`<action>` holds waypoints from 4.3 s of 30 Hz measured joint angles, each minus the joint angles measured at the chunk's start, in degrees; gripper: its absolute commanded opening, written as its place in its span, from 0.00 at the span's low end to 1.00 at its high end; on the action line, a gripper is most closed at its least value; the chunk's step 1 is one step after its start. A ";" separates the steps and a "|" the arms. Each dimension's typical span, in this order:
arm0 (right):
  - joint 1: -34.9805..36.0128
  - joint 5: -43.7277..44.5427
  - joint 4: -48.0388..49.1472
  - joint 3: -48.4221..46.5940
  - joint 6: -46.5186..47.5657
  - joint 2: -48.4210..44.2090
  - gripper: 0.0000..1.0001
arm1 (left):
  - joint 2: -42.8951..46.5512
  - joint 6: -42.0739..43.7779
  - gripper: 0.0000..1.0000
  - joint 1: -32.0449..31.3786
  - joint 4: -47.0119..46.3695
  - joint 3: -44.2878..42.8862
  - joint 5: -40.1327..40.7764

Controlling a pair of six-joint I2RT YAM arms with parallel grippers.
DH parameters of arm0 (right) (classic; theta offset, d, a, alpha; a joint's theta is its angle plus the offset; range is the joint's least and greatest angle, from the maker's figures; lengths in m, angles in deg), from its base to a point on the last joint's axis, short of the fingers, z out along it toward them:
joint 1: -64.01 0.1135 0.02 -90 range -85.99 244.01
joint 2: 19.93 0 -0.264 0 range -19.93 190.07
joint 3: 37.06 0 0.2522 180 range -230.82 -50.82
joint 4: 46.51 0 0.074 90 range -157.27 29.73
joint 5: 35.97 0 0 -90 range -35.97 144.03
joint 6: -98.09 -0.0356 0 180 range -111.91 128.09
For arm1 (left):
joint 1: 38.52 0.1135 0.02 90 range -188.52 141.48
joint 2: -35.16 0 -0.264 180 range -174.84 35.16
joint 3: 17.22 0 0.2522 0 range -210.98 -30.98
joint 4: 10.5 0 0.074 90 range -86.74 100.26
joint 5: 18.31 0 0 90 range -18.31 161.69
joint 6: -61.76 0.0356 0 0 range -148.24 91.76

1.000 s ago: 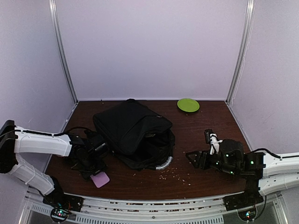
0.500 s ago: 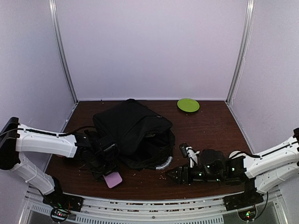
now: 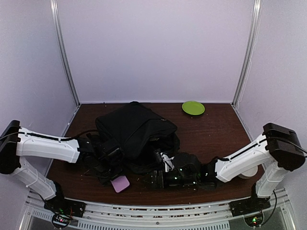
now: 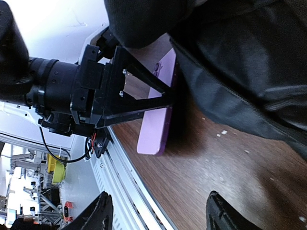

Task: Pack the student bag
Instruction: Pick up the personal item from the center of the board.

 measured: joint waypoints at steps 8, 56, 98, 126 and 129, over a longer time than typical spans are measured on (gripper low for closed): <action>0.02 -4.48 3.21 -8.33 -4.87 9.70 0.64 | 3.13 -1.33 0.54 -0.13 0.00 0.02 0.98; 0.00 -5.68 13.62 -19.45 -16.85 23.76 0.09 | 9.64 -3.28 0.55 -1.22 0.44 0.09 3.19; 1.92 -2.27 -9.31 7.56 2.19 -14.14 0.00 | 30.03 12.02 0.98 -4.11 11.93 -9.70 21.86; 13.55 93.07 -34.45 -4.35 84.54 -31.34 0.00 | 12.68 45.27 0.97 -6.38 -17.70 -23.58 3.23; 14.86 95.56 -30.25 -4.24 90.68 -28.30 0.00 | 11.47 46.31 0.97 -6.51 -20.76 -23.56 2.58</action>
